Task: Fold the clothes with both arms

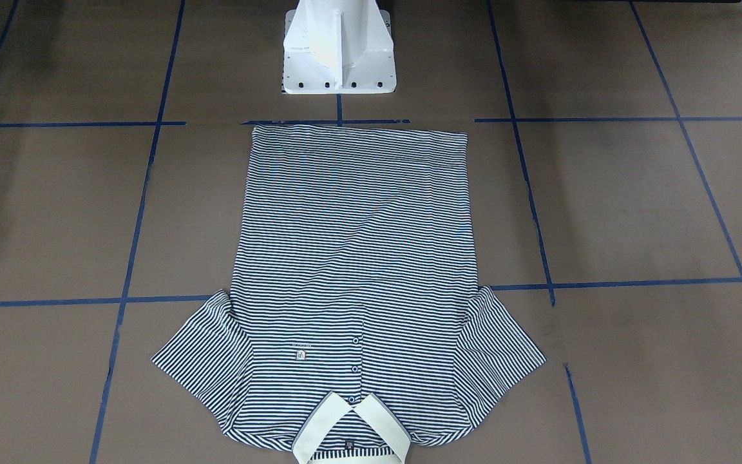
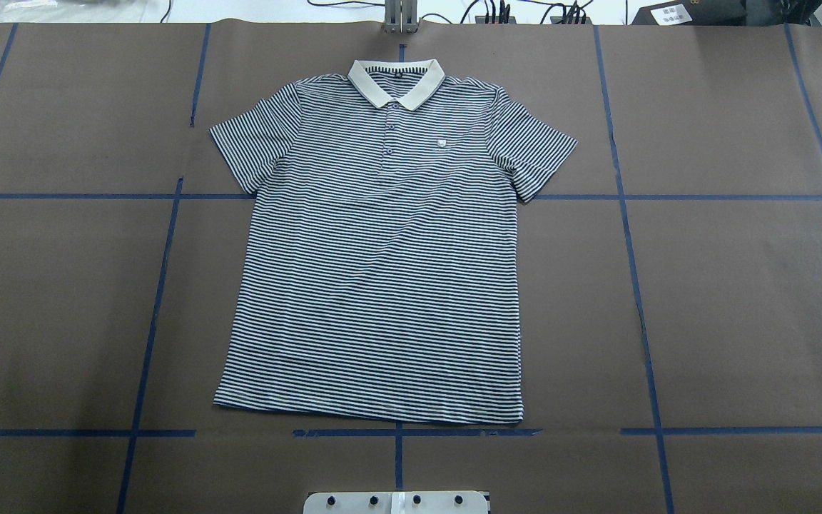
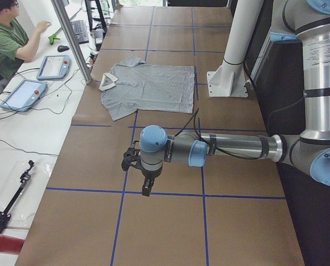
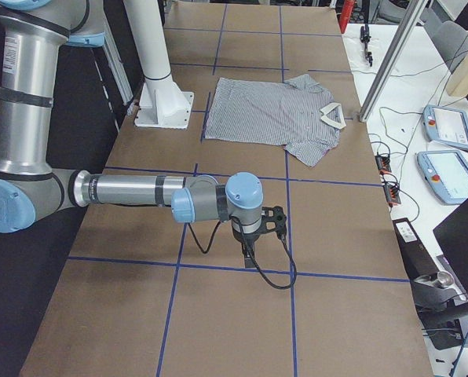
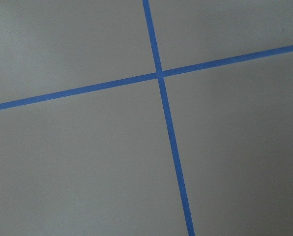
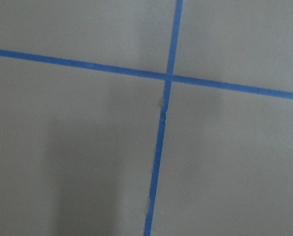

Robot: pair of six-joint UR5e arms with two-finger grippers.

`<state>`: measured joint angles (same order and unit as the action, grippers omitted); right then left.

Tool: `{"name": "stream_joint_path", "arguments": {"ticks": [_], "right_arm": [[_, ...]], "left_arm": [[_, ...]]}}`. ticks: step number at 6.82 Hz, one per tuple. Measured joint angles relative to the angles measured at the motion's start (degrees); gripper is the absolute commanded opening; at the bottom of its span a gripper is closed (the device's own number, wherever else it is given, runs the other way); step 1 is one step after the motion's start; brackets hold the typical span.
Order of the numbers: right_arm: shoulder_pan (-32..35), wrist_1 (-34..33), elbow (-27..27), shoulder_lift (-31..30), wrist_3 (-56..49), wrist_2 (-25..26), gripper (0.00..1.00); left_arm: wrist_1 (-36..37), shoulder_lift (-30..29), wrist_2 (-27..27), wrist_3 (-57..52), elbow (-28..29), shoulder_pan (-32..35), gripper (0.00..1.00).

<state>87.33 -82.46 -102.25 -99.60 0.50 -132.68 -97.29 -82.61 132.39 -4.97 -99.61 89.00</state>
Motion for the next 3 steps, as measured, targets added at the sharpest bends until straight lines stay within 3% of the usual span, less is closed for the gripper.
{"name": "stream_joint_path", "arguments": {"ticks": [2, 3], "right_arm": [[0.0, 0.0, -0.7, 5.6, 0.3, 0.4, 1.00], [0.0, 0.0, -0.3, 8.4, 0.4, 0.4, 1.00]], "left_arm": [[-5.7, -4.6, -0.6, 0.1, 3.5, -0.3, 1.00], [-12.5, -5.7, -0.7, 0.2, 3.9, -0.4, 1.00]]}}
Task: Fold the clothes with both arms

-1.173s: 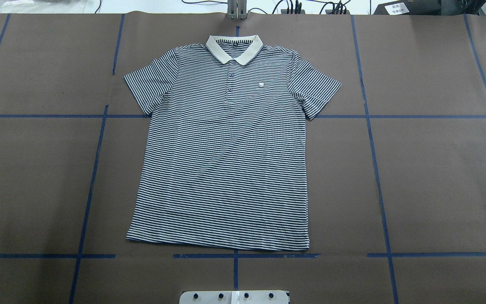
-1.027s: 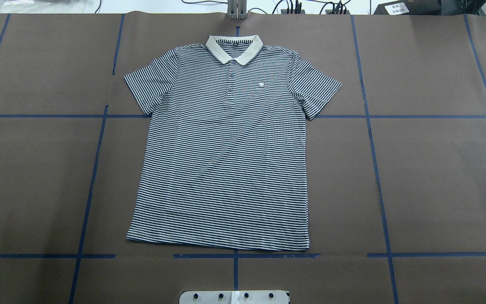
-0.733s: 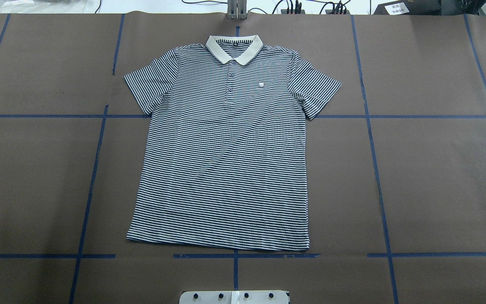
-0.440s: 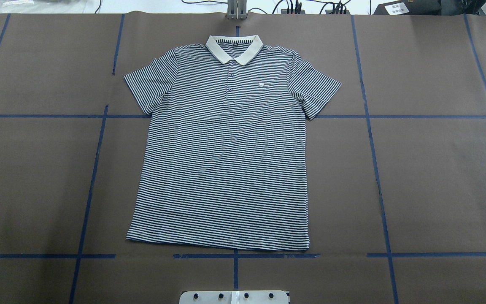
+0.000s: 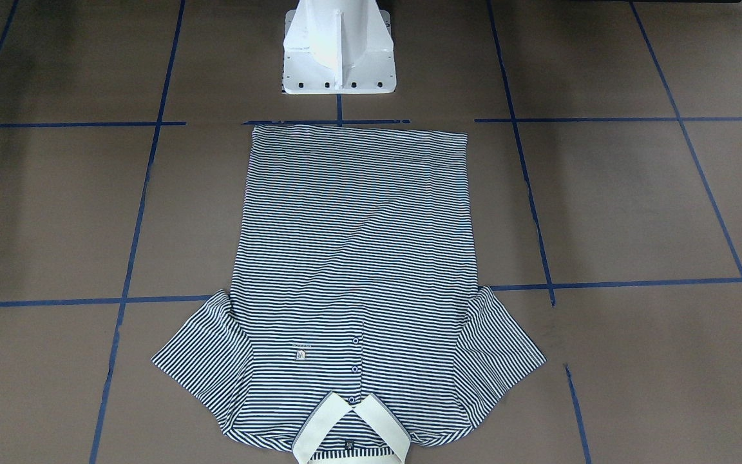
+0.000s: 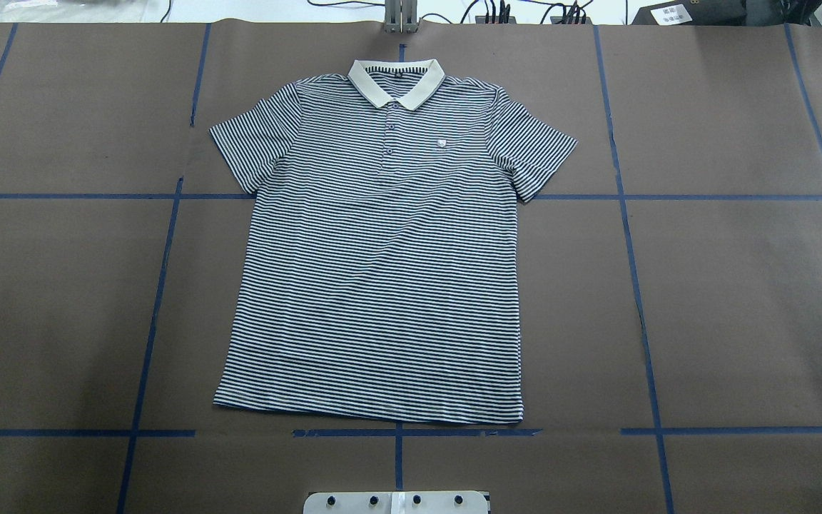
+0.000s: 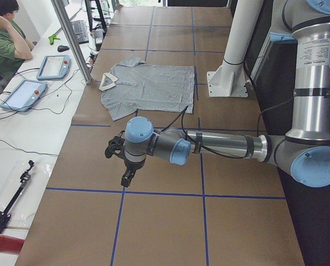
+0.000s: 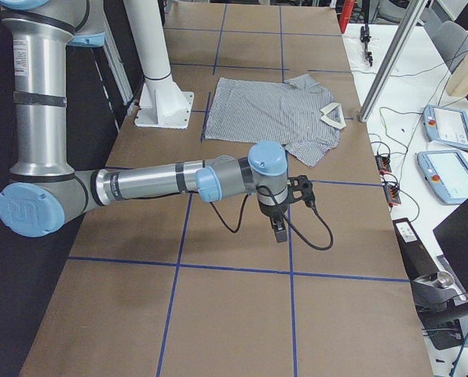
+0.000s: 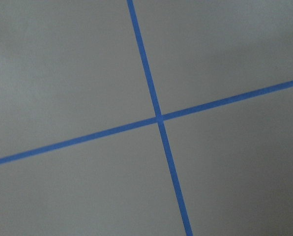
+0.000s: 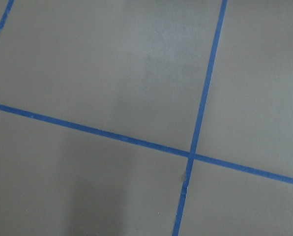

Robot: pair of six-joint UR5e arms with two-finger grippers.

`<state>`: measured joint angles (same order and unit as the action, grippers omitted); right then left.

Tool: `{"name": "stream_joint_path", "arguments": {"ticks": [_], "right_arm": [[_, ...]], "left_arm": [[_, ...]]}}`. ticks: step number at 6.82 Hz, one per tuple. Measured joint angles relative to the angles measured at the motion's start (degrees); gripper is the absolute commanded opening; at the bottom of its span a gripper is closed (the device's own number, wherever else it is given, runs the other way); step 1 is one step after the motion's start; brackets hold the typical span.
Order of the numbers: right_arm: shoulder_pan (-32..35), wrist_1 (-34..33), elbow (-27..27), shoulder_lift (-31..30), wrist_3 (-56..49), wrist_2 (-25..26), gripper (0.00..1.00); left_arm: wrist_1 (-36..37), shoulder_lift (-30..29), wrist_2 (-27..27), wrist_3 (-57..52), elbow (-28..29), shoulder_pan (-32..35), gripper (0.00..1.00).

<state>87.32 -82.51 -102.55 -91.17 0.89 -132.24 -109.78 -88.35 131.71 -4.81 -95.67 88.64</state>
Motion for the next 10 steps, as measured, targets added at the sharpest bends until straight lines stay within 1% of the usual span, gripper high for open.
{"name": "stream_joint_path", "arguments": {"ticks": [1, 2, 3, 4, 5, 6, 7, 8, 9, 10], "right_arm": [[0.0, 1.6, 0.5, 1.0, 0.0, -0.1, 1.00], [0.0, 7.2, 2.2, 1.0, 0.2, -0.7, 1.00], [-0.7, 14.3, 4.7, 1.7, 2.9, -1.5, 1.00], [-2.9, 18.5, 6.2, 4.3, 10.9, -1.7, 1.00], [-6.5, 20.2, 7.7, 8.8, 20.9, -1.1, 0.97], [-11.1, 21.8, 10.2, 14.2, 30.9, 1.3, 0.93], [-16.7, 25.1, 13.4, 19.1, 41.1, 6.0, 0.86], [-22.2, 28.7, 16.4, 23.1, 50.5, 12.2, 0.76], [-26.8, 30.9, 18.9, 25.8, 57.1, 18.4, 0.68], [-30.8, 31.9, 21.2, 27.8, 61.6, 23.3, 0.63]], "left_arm": [[-8.9, -0.7, 0.0, 0.1, 0.3, 0.0, 1.00], [-17.4, -1.8, 0.1, 0.2, 0.9, 0.0, 1.00], [-22.6, -3.0, 0.2, 0.7, 1.8, 0.0, 1.00], [-24.7, -3.9, 0.3, 1.9, 2.4, -0.1, 1.00], [-25.5, -4.5, 0.4, 2.7, 2.5, -0.3, 1.00], [-25.8, -4.7, 0.6, 3.0, 2.4, -0.9, 1.00], [-26.1, -4.7, 0.6, 3.1, 2.2, -1.7, 1.00], [-26.4, -4.6, 0.7, 3.2, 2.2, -2.1, 1.00], [-26.6, -4.6, 0.7, 3.2, 2.1, -2.3, 1.00], [-26.7, -4.6, 0.7, 3.2, 2.1, -2.4, 1.00]]}}
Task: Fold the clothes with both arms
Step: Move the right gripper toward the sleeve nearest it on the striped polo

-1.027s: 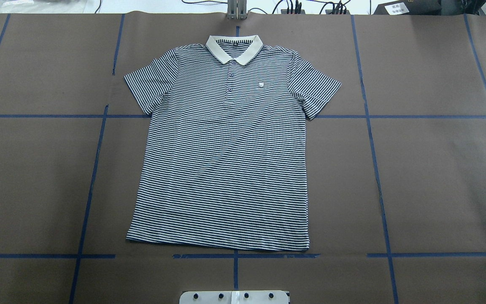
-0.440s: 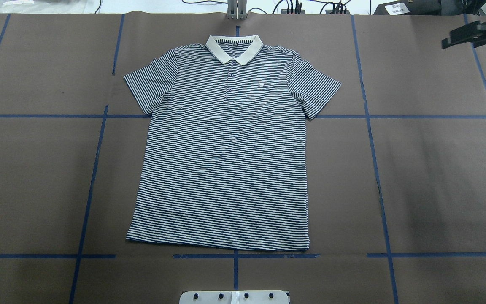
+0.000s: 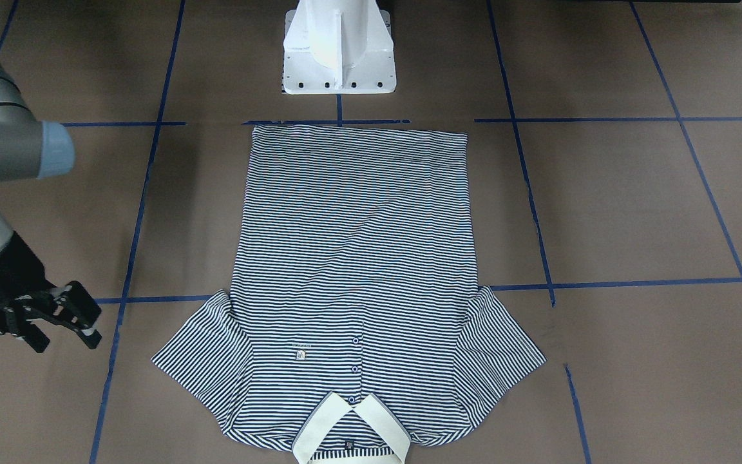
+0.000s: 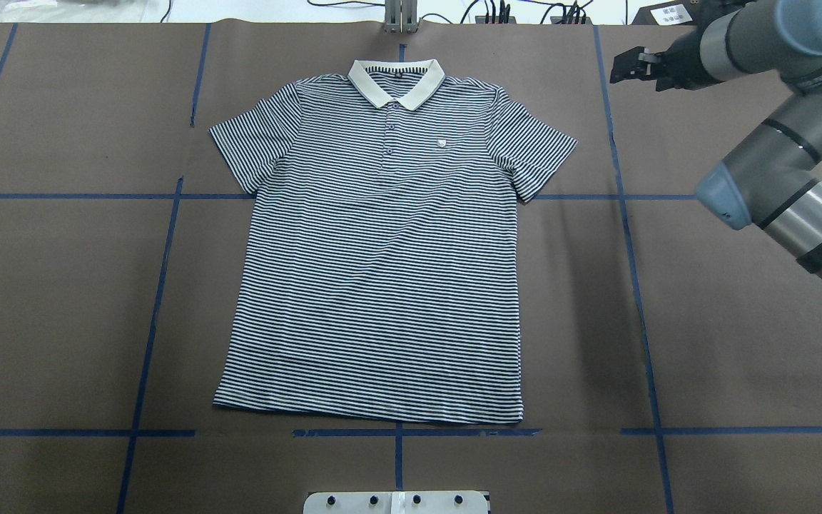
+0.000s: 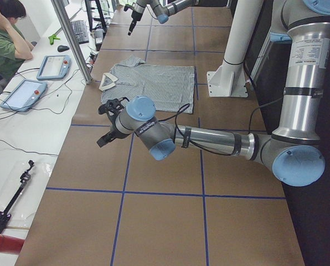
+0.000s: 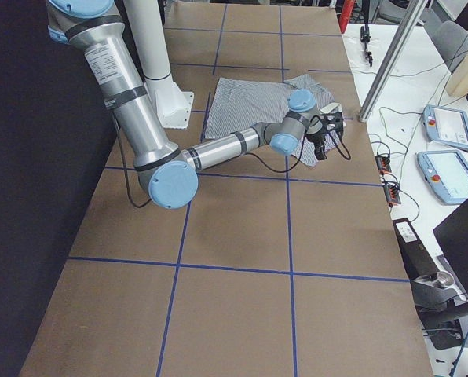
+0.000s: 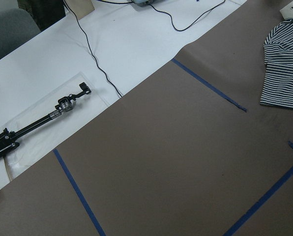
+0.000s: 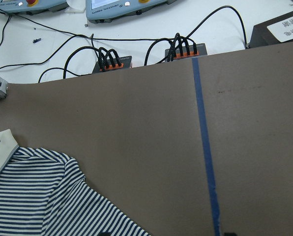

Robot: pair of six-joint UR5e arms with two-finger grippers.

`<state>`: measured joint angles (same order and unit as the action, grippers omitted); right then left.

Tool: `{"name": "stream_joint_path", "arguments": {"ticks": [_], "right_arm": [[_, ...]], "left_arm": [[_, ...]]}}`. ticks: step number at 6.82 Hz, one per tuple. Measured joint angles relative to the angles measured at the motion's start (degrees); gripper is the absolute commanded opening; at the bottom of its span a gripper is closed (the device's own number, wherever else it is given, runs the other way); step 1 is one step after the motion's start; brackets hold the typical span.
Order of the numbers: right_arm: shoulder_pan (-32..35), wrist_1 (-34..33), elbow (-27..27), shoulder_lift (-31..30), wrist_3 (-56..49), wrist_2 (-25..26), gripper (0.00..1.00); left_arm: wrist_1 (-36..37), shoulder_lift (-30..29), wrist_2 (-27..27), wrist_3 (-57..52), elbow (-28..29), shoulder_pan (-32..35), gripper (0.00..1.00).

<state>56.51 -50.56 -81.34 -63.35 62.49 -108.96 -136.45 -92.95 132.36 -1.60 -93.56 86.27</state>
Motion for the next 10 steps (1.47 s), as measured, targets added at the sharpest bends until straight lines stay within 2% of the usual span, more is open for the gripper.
{"name": "stream_joint_path", "arguments": {"ticks": [1, 3, 7, 10], "right_arm": [[-3.4, 0.6, 2.6, 1.5, 2.2, 4.6, 0.59], [-6.9, 0.9, 6.9, 3.2, 3.3, 8.5, 0.55], [-8.8, 0.8, 12.8, 5.6, 2.6, 10.7, 0.53], [-9.5, 0.9, 14.2, 6.7, 2.5, 11.1, 0.53]], "left_arm": [[-0.1, 0.0, 0.0, 0.0, 0.0, 0.0, 1.00], [-0.3, 0.0, -0.1, 0.0, 0.2, -0.1, 1.00], [-0.4, 0.1, -0.1, 0.0, 0.4, 0.0, 1.00], [-0.4, 0.1, -0.1, -0.1, 0.6, 0.0, 1.00]]}}
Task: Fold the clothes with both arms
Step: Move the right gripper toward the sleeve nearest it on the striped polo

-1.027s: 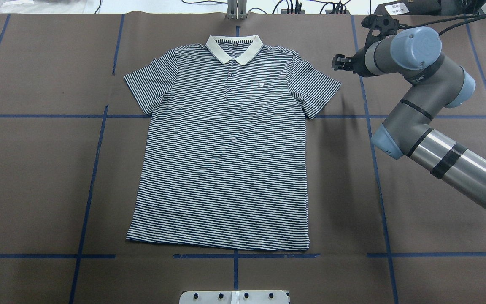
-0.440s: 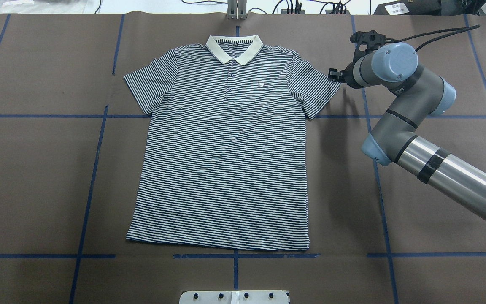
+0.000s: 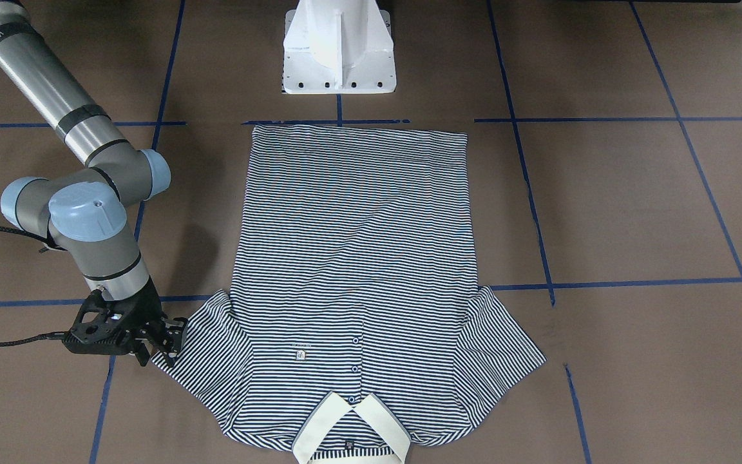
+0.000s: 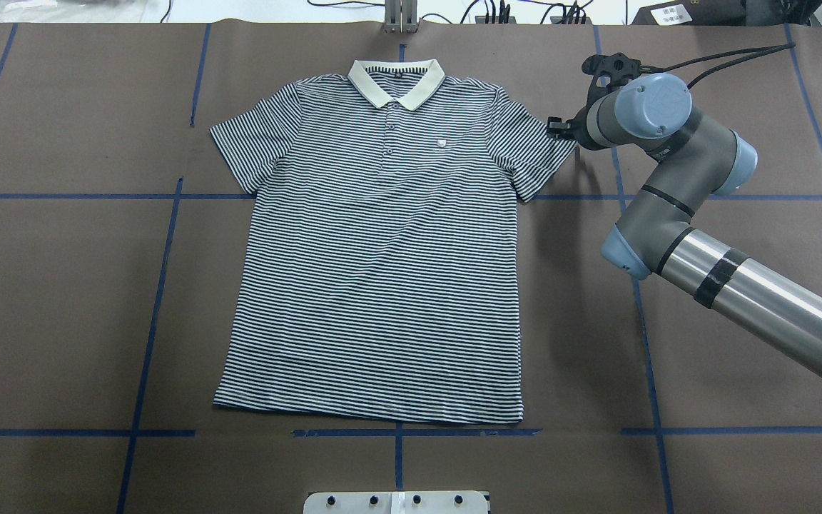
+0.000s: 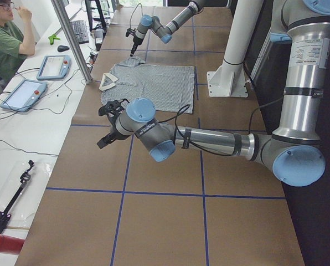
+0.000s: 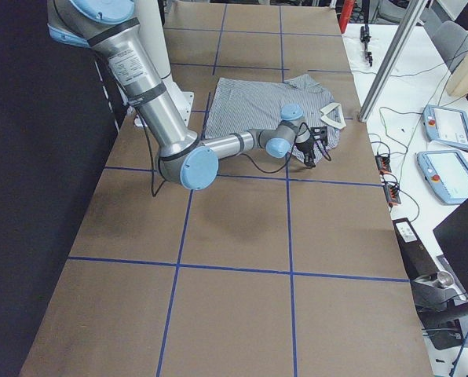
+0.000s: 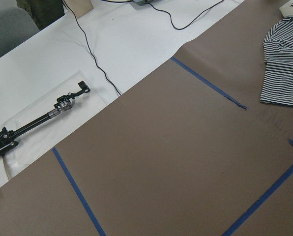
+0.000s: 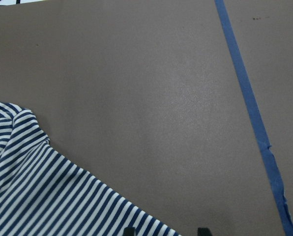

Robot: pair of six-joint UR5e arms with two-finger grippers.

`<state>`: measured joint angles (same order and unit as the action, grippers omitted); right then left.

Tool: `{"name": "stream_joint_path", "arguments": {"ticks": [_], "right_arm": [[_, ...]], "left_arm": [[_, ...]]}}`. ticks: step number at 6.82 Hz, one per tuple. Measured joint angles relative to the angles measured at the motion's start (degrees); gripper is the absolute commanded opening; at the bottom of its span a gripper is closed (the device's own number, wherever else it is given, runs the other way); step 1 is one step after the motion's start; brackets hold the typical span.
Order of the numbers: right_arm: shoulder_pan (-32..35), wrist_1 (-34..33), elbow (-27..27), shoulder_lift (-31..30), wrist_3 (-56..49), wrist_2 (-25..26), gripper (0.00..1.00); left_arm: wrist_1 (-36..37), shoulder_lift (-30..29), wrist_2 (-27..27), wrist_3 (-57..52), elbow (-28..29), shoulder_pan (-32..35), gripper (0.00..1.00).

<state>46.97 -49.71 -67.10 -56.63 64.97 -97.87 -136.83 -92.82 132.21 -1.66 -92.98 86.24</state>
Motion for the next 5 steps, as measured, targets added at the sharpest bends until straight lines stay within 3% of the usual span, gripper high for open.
{"name": "stream_joint_path", "arguments": {"ticks": [4, 5], "right_arm": [[-0.4, 0.0, 0.0, -0.3, 0.1, 0.1, 0.52], [-0.3, 0.0, 0.0, -0.3, 0.0, 0.1, 0.30]], "left_arm": [[0.1, 0.0, 0.0, 0.0, 0.1, 0.0, 1.00], [0.1, 0.0, 0.0, 0.0, 0.1, 0.0, 1.00]]}}
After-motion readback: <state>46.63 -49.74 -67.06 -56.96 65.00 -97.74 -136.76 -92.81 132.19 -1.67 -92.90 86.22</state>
